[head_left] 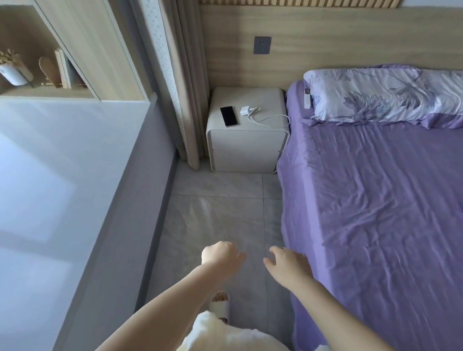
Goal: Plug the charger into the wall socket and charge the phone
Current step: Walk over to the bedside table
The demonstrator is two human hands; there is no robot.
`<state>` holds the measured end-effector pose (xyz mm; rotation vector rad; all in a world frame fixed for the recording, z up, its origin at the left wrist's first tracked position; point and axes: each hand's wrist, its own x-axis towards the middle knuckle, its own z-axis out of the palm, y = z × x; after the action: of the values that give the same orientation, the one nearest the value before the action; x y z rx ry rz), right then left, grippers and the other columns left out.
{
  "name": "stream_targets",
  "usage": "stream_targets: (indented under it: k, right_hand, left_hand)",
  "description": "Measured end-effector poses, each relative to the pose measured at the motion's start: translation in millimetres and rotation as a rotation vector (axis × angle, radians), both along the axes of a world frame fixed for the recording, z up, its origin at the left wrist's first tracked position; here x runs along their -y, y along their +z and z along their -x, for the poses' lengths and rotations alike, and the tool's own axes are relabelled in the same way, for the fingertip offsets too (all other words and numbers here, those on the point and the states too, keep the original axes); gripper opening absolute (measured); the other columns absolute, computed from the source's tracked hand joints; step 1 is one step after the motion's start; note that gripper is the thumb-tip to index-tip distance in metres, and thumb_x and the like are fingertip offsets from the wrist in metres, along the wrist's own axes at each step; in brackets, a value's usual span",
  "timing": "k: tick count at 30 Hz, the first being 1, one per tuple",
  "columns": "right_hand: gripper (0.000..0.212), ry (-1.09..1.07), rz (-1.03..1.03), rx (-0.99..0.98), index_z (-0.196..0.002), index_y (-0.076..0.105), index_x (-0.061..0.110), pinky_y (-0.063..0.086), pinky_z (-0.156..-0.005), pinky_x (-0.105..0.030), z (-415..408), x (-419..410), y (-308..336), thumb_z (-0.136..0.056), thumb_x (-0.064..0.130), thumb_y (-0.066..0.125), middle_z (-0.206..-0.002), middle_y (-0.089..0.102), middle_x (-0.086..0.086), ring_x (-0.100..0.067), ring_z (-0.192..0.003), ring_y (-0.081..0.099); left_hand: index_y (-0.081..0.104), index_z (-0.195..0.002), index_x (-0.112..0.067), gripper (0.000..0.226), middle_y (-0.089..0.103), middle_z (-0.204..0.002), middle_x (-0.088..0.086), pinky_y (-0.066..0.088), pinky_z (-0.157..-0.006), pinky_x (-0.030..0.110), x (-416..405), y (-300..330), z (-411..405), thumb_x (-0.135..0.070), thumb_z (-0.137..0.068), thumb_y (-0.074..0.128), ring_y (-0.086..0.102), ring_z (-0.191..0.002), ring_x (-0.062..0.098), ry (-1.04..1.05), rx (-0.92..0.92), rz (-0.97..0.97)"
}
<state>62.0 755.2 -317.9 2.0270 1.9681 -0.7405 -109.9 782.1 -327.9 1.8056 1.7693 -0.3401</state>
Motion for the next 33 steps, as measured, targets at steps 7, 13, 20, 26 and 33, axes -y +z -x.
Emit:
stream_targets:
  k: [7,13,20,26,33]
  right_hand:
    - [0.046,-0.074,-0.027,0.005,-0.126,0.052,0.016,0.044,-0.089,-0.037,13.2,-83.3,0.6,-0.093,0.045,0.037,-0.116,0.066,-0.008,-0.029,-0.107,0.061]
    - [0.043,-0.081,-0.054,0.010,-0.121,0.055,0.016,0.043,-0.088,-0.036,4.8,-145.9,5.0,-0.093,0.043,0.037,-0.112,0.068,-0.008,-0.030,-0.106,0.061]
    - [0.043,-0.031,-0.006,-0.009,-0.120,0.055,0.013,0.041,-0.092,-0.039,-30.4,-238.0,-5.0,-0.093,0.042,0.038,-0.114,0.067,-0.009,-0.031,-0.109,0.060]
    - [0.040,0.032,0.017,-0.020,-0.111,0.057,0.011,0.043,-0.085,-0.036,-66.4,-309.1,-6.5,-0.093,0.042,0.037,-0.107,0.068,-0.009,-0.033,-0.101,0.061]
    - [0.043,0.058,0.110,-0.036,-0.123,0.052,0.013,0.044,-0.091,-0.037,-90.2,-363.4,-7.2,-0.094,0.039,0.035,-0.118,0.065,-0.010,-0.032,-0.109,0.059]
  left_hand:
    - [0.068,-0.084,-0.017,0.041,0.071,-0.093,0.002,0.042,-0.063,0.025,-93.5,-1.3,12.5,-0.046,-0.083,0.039,0.066,-0.085,0.025,-0.060,-0.015,0.014]
    - [0.071,-0.087,-0.019,0.044,0.072,-0.095,0.000,0.043,-0.066,0.027,-152.9,-1.4,2.8,-0.048,-0.084,0.038,0.066,-0.089,0.024,-0.069,-0.023,0.015]
    - [0.070,-0.096,-0.020,0.043,0.071,-0.100,0.002,0.045,-0.070,0.028,-231.1,-1.5,-35.2,-0.047,-0.085,0.038,0.065,-0.093,0.025,-0.011,-0.031,0.006]
    - [0.069,-0.090,-0.021,0.040,0.072,-0.094,-0.001,0.045,-0.068,0.028,-289.7,2.8,-69.4,-0.049,-0.083,0.041,0.066,-0.089,0.024,0.089,-0.017,0.020]
    - [0.069,-0.096,-0.024,0.040,0.071,-0.099,-0.003,0.046,-0.073,0.027,-337.6,-1.7,-83.6,-0.049,-0.084,0.039,0.065,-0.094,0.022,0.136,-0.032,-0.006]
